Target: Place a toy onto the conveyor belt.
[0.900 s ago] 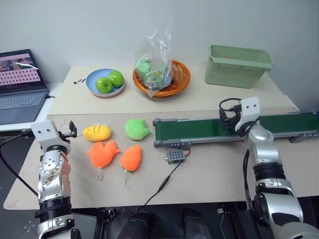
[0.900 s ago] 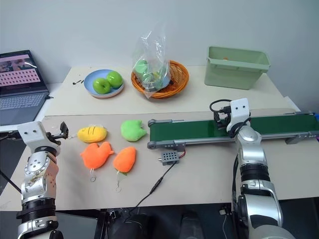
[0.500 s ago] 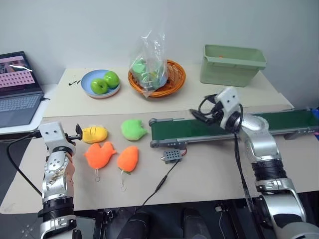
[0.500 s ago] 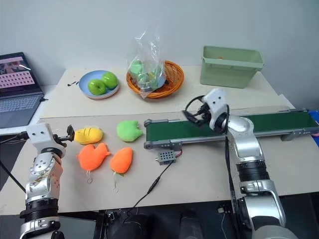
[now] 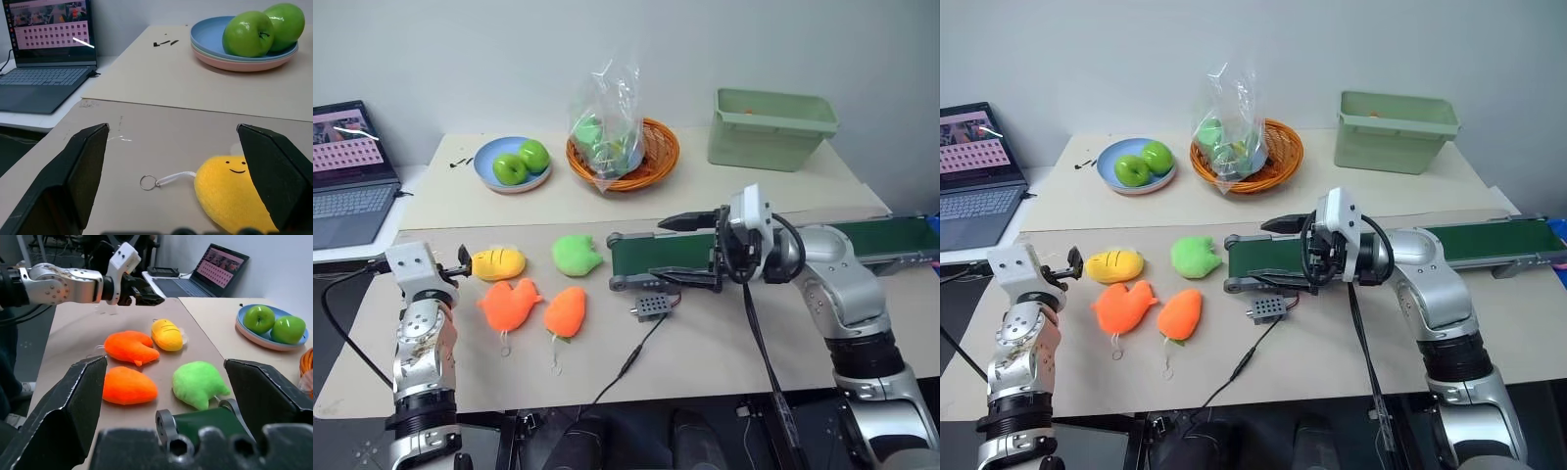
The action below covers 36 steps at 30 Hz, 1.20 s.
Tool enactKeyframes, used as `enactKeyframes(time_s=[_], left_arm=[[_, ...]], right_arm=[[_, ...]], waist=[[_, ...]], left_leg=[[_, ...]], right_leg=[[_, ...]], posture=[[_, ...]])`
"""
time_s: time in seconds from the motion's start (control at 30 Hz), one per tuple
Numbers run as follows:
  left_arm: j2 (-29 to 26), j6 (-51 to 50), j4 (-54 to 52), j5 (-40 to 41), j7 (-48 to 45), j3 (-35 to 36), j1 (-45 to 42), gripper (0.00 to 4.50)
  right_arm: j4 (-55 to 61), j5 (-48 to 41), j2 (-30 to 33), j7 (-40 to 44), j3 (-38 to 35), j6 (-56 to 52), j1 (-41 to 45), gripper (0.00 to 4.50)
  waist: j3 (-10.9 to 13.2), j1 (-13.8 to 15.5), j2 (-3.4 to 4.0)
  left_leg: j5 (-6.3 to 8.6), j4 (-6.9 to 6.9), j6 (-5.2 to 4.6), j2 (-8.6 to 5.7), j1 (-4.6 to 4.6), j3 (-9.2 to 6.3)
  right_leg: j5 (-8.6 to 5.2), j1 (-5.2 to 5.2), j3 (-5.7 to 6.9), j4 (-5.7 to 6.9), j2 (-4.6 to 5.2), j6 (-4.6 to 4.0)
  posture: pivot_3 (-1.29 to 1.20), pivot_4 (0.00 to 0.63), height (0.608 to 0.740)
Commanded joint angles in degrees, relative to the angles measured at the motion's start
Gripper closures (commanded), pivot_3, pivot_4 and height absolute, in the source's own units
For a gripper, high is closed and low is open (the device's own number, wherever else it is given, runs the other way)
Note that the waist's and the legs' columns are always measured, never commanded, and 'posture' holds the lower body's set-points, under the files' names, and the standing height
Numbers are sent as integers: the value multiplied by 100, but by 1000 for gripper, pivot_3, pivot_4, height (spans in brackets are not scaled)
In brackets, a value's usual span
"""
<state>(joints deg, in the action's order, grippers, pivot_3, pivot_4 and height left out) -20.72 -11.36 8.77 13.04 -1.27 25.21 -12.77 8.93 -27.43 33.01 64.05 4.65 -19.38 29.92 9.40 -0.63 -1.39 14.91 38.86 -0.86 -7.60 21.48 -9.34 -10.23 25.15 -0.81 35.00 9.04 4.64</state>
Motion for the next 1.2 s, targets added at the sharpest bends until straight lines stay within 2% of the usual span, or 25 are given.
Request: enactKeyframes(time_s=[0.03,0.4,0.57,0.63,0.87,1.0,1.2], left_arm=[[118,-169,-312,525,-142,291,31,16],[409,-1073,-540,2197,-648,815,227,16],[827,-1965,-364,4078,-491,1605,-46,16],[870,-2053,-179,4324,-388,1771,-79,16],[608,-1926,-167,4057,-459,1624,112,16],[-399,-1731,-610,2848,-903,751,337,16],[-1621,-1720,-423,2195,-1912,83,-11,16]], right_arm=[[155,-313,-94,-51,-321,61,-5,0],[-310,-460,-351,-37,-625,243,-188,0],[-255,-430,-391,-46,-612,249,-219,0],[-251,-414,-398,-61,-623,257,-223,0],[-232,-376,-388,-115,-645,251,-265,0],[-219,-343,-413,-164,-600,245,-267,0],[-231,-283,-476,-252,-518,267,-297,0]], waist=[[0,1,0],[0,-10,0],[0,-2,0],[0,-2,0],[0,-11,0],[0,-12,-1],[0,19,3]], left_leg=[[-1,0,1,0,1,2],[12,1,5,44,-7,21],[19,4,5,49,-10,23],[20,5,5,50,-10,23],[28,4,9,53,-20,33],[28,2,12,58,-23,38],[29,0,12,59,-27,40]], right_leg=[[1,2,-2,0,0,-1],[9,1,-13,-2,-43,-16],[10,0,-18,-4,-48,-17],[10,0,-18,-2,-49,-17],[11,-1,-23,-4,-54,-21],[15,0,-26,-3,-62,-29],[15,0,-30,-3,-63,-30]], posture=[[0,150,740],[0,150,740],[0,150,740],[0,150,740],[0,150,740],[0,150,740],[0,150,740]])
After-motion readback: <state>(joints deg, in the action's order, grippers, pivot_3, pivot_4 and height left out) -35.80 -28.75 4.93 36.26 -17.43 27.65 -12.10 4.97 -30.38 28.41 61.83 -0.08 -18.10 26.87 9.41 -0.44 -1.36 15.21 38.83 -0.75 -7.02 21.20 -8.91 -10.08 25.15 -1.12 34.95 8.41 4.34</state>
